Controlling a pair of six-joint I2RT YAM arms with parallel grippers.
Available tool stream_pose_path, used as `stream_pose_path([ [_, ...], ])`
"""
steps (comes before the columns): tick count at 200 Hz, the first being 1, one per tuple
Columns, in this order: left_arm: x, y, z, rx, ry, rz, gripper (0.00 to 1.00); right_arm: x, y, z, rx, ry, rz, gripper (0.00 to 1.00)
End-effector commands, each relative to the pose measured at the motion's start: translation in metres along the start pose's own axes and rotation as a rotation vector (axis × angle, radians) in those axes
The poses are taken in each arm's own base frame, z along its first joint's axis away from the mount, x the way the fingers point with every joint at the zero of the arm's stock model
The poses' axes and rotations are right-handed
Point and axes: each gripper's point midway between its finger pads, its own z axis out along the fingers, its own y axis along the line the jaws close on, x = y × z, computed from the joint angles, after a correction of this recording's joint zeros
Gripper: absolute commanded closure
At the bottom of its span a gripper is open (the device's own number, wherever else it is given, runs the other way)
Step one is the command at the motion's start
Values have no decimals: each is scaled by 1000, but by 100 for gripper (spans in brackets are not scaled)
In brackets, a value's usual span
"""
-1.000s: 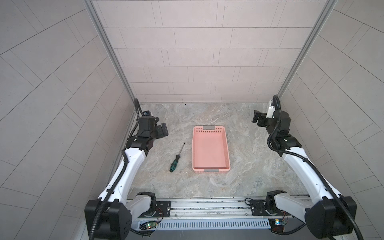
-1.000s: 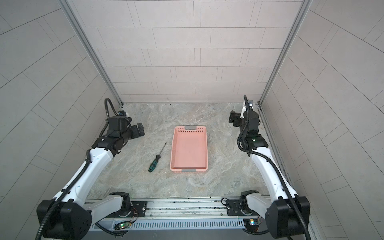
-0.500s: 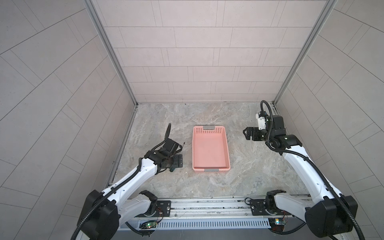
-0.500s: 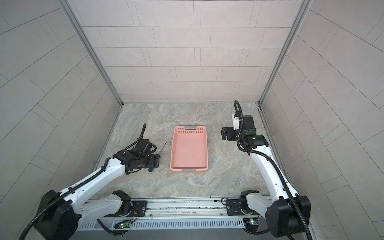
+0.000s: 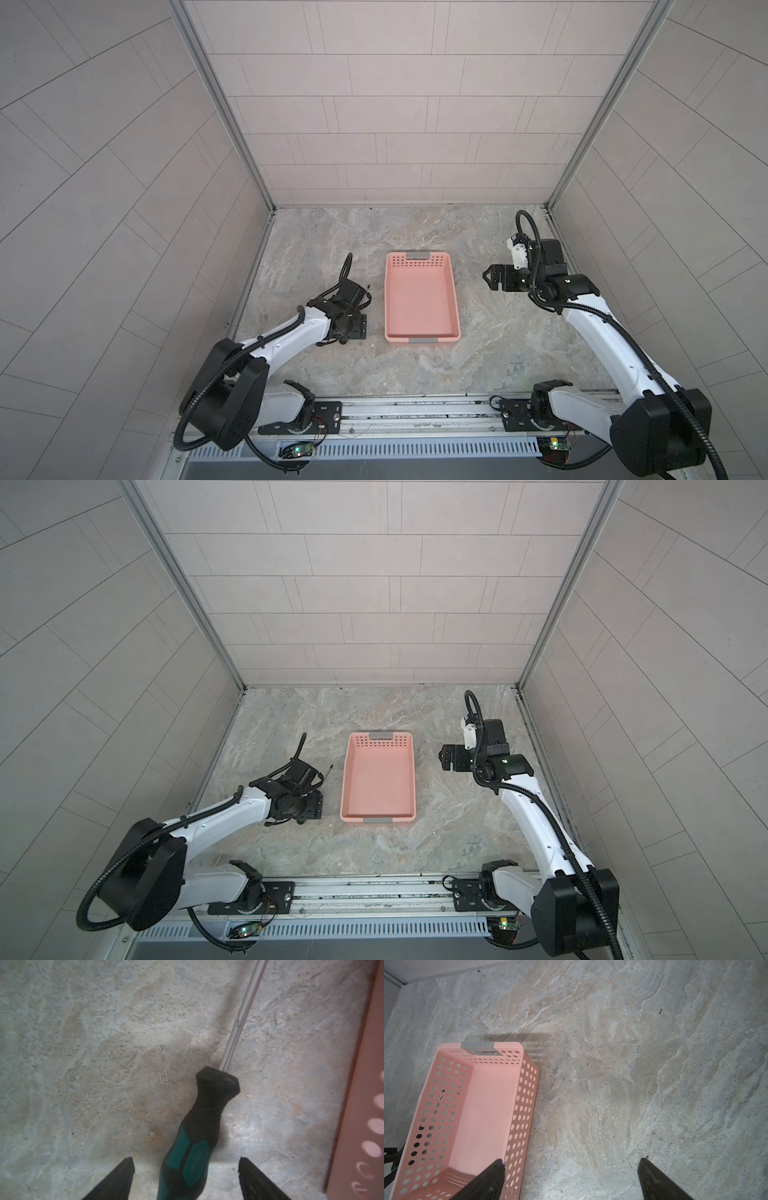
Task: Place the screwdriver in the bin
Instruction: 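Close the left gripper on the screwdriver handle and lift it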
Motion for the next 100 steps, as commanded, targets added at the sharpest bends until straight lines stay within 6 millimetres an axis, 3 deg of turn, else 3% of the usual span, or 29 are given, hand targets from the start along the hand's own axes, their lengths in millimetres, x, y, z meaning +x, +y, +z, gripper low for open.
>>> stream_pose_path([
  [1, -18, -2, -3, -20, -49, 14, 17, 1, 3, 2, -16, 10, 4, 0],
  [59, -20, -6, 11, -36, -8, 36, 31, -1, 2, 3, -27, 7, 9, 0],
  [81, -17, -4, 12, -47, 3, 30, 40, -2, 3, 5, -35, 9, 14, 0],
  [100, -16, -2, 12, -55, 2, 22, 55, -3, 5, 7, -51, 11, 15, 0],
])
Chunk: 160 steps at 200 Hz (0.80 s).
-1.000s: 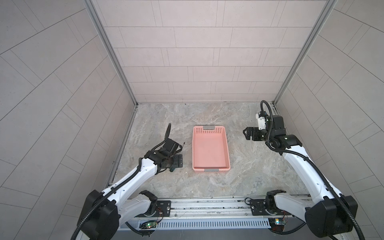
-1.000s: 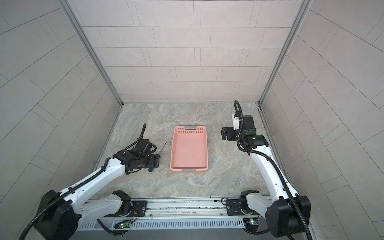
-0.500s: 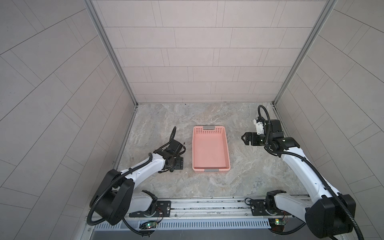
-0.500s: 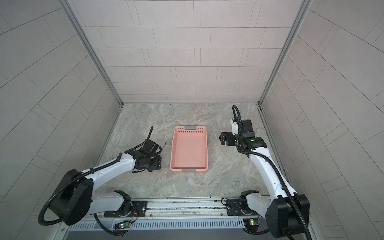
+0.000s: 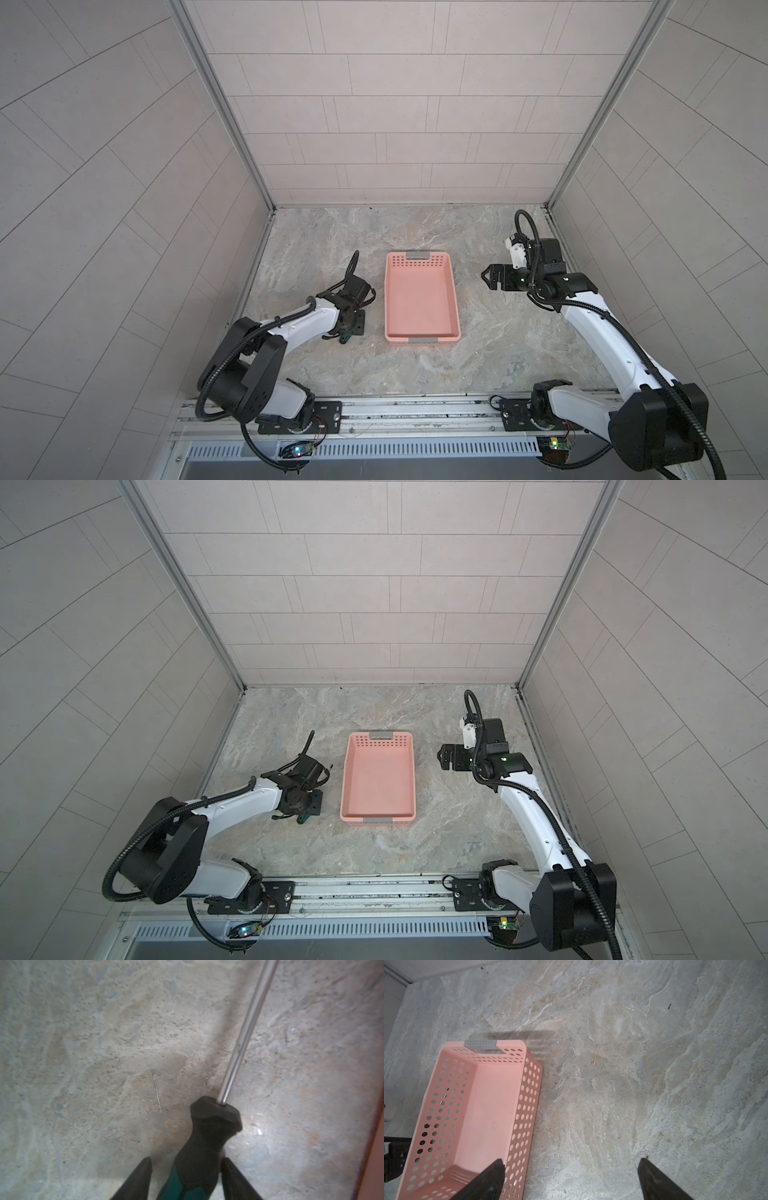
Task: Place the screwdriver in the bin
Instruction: 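Close the left gripper on the screwdriver handle and lift it, then carry the screwdriver with the left gripper over the pink bin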
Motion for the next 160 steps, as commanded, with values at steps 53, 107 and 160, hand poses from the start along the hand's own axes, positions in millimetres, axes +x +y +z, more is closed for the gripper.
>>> stream_pose_path([
  [53, -6, 6, -10, -34, -27, -44, 95, -3, 5, 2, -40, -3, 3, 0],
  [107, -33, 9, -84, -17, -131, -85, 100, -4, 9, 1, -62, 4, -3, 0],
  [160, -84, -54, -165, 117, -258, 11, 100, -4, 12, 5, -81, 8, 1, 0],
])
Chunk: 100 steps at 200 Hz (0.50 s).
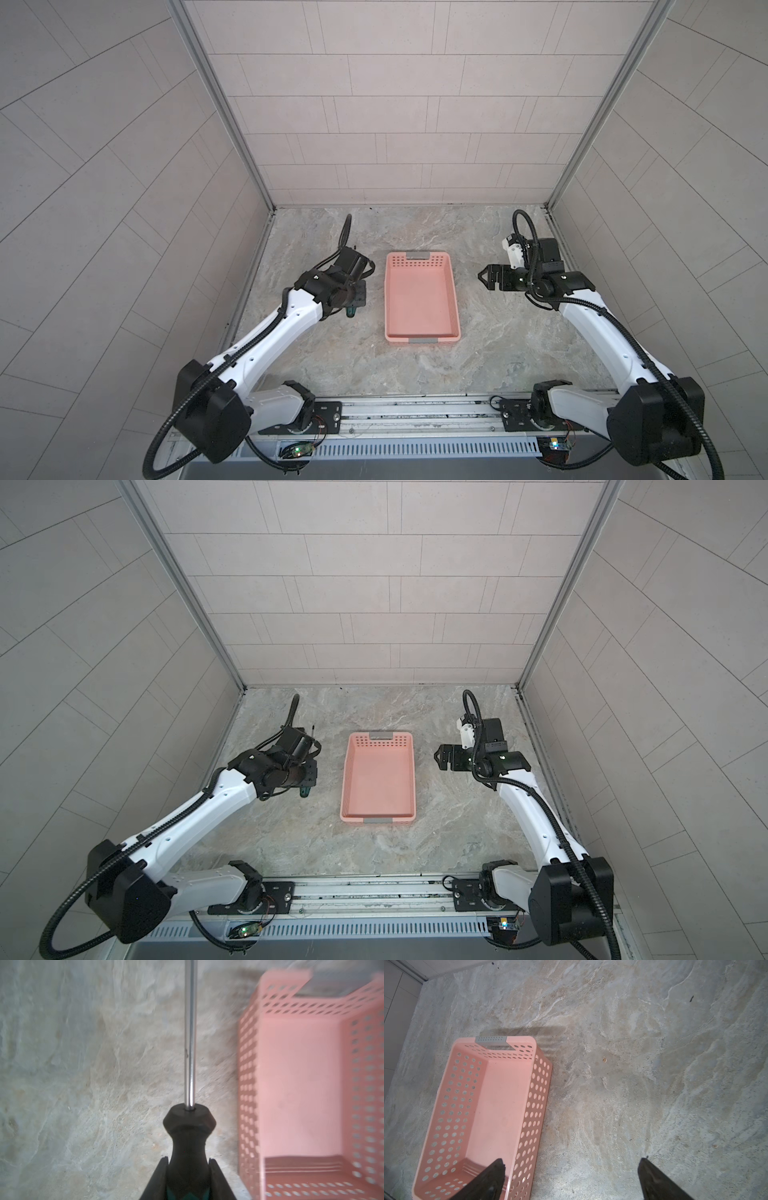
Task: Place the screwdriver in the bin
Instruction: 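Carry the screwdriver with the left gripper over the pink bin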
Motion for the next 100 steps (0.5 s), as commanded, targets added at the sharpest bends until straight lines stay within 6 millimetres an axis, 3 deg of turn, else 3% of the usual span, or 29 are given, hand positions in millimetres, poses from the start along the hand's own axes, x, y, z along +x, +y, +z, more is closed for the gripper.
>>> stream_pose_path([
  [1, -8, -32, -13, 19, 15, 54, 100, -6, 4, 0, -21, -8, -4, 0],
  [20, -17, -82, -8, 57, 12, 157, 100, -6, 5, 2, -30, -5, -1, 0],
  [45, -13, -132, 17, 70, 52, 271, 100, -8, 3, 1, -18, -14, -1, 0],
  [73, 3, -163, 47, 97, 105, 342, 100, -8, 5, 0, -32, -26, 5, 0],
  [100, 23, -172, 64, 117, 156, 380, 100, -8, 5, 0, -34, -27, 7, 0],
])
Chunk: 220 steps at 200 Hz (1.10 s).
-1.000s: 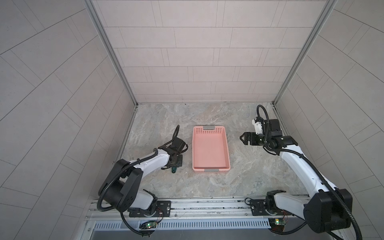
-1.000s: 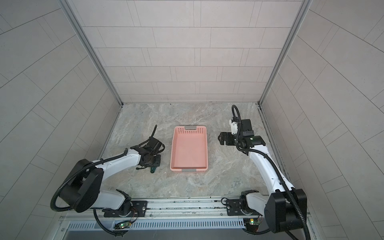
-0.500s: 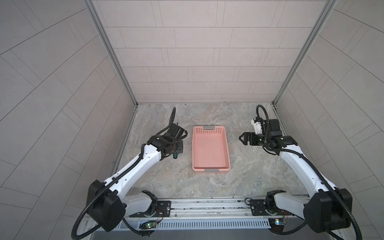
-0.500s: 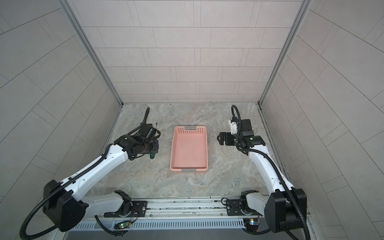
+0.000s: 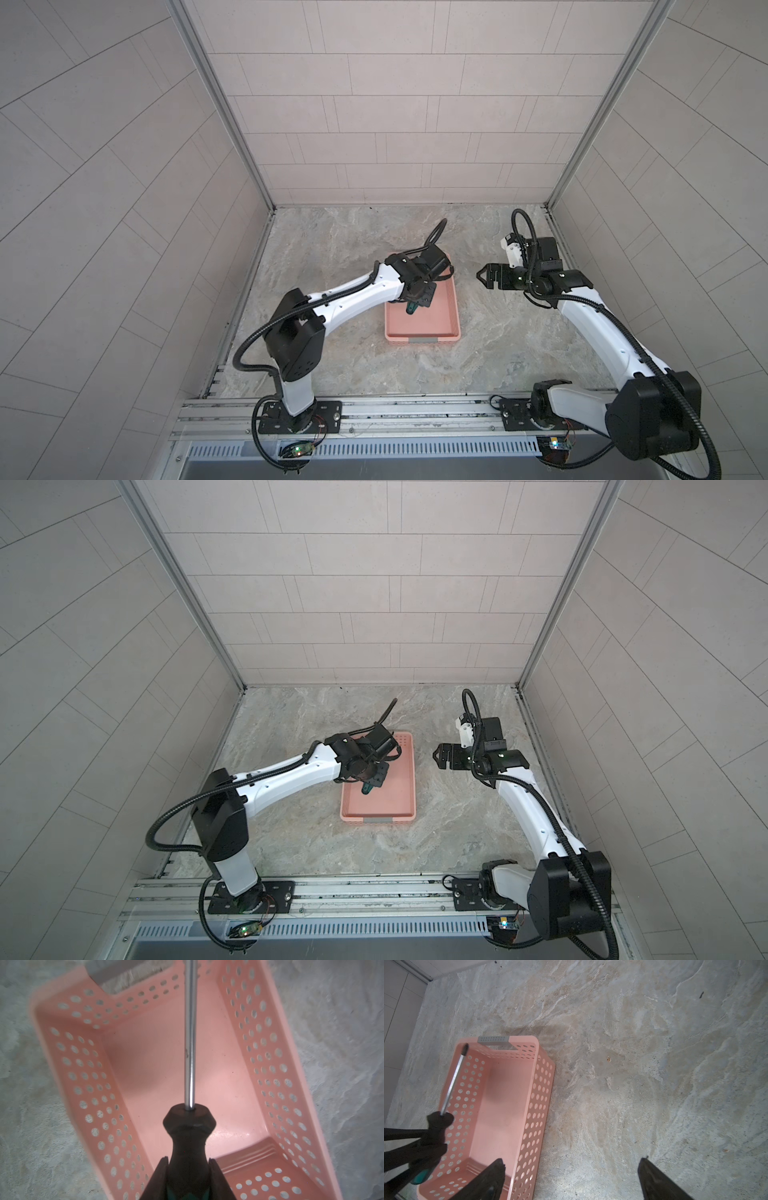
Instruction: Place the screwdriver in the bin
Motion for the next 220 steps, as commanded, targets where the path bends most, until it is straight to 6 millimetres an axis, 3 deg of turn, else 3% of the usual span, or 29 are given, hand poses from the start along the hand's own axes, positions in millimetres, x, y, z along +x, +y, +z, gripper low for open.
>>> stream_pose_path([
  [1, -2, -9, -3, 33, -18, 22, 100, -7, 4, -5, -15, -34, -4, 0],
  [50, 29, -9, 36, 16, 53, 71, 100, -10, 5, -6, -23, -44, 0, 0],
  [77, 31, -12, 53, 18, 50, 84, 91, -10, 6, -6, -29, -49, 2, 0],
  [118, 23, -17, 61, 15, 53, 113, 79, -12, 6, -9, -28, -59, -4, 0],
  [144, 21, -15, 66, 1, 60, 123, 64, -11, 6, -11, -29, -66, -3, 0],
  [183, 13, -16, 55, 18, 34, 111, 27, -12, 7, -11, -30, -65, -6, 0],
  [201, 5, -15, 42, 17, 15, 112, 19, -12, 6, -12, -24, -66, -5, 0],
  [220, -12, -12, 16, 17, -34, 119, 11, -12, 5, -14, -16, -67, -9, 0],
])
